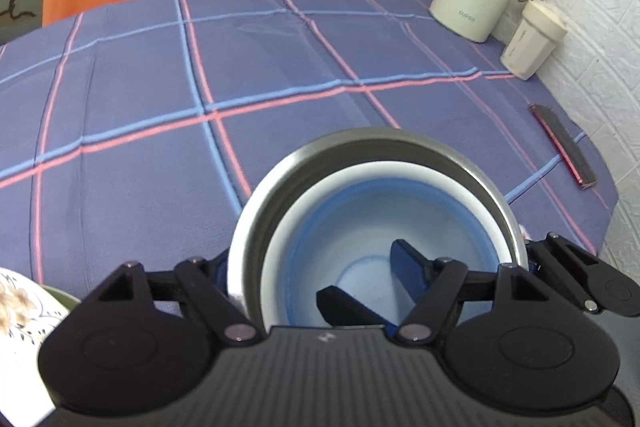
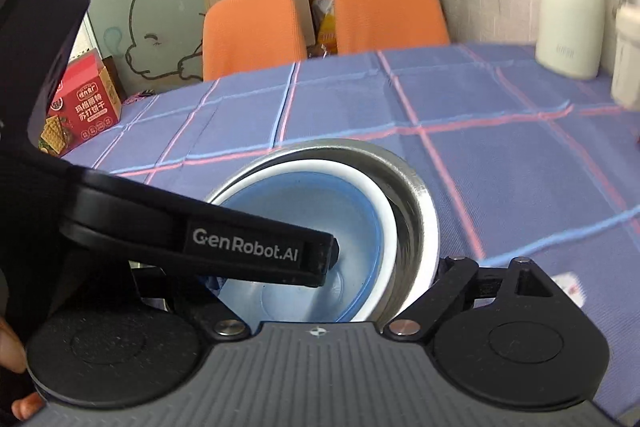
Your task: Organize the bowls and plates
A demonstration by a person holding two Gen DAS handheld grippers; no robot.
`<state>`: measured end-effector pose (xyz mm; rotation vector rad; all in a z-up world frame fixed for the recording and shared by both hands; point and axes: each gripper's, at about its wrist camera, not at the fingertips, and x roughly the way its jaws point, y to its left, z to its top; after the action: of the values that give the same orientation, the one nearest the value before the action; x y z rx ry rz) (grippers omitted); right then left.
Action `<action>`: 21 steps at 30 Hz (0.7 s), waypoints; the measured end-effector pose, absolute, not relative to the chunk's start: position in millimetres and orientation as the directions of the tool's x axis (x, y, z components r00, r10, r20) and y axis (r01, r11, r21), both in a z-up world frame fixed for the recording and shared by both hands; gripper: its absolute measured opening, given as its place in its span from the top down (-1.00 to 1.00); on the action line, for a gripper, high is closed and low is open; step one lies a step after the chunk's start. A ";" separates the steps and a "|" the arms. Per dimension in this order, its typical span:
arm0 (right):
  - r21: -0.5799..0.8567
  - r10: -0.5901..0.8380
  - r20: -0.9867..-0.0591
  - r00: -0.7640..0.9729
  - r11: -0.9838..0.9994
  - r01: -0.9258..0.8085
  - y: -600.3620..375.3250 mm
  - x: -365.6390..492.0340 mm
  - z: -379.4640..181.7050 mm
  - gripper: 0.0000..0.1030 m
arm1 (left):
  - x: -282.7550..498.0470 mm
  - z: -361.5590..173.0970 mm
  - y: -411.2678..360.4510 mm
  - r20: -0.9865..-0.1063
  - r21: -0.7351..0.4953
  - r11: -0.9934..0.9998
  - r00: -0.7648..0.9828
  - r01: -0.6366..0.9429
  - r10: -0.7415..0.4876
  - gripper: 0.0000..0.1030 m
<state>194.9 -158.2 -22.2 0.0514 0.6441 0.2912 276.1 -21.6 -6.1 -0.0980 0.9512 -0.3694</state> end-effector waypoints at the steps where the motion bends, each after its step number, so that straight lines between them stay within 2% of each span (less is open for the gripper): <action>1: 0.139 0.285 -0.579 0.764 0.958 -0.251 -158.4 195.6 -19.2 -0.48 | 274.8 -1.2 -21.9 -0.771 -0.238 0.934 0.533 0.267 -0.349 -0.42; 8: 0.123 0.320 -0.539 0.779 0.945 -0.304 -138.3 190.6 2.9 -0.49 | 260.6 28.8 3.2 -0.742 -0.216 0.947 0.591 0.237 -0.317 -0.42; 14: 0.161 0.453 -0.513 0.729 0.885 -0.436 -92.6 181.6 5.8 -0.50 | 227.5 42.4 60.3 -0.743 -0.146 0.983 0.643 0.114 -0.185 -0.42; 21: 0.202 0.570 -0.536 0.623 0.803 -0.561 -39.1 164.3 -2.9 -0.50 | 190.5 34.9 124.3 -0.764 -0.129 0.991 0.641 -0.040 -0.074 -0.42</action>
<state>164.3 -39.1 -2.9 0.0158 0.6206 0.6494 190.5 124.3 34.9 -0.1386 0.8761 -0.0193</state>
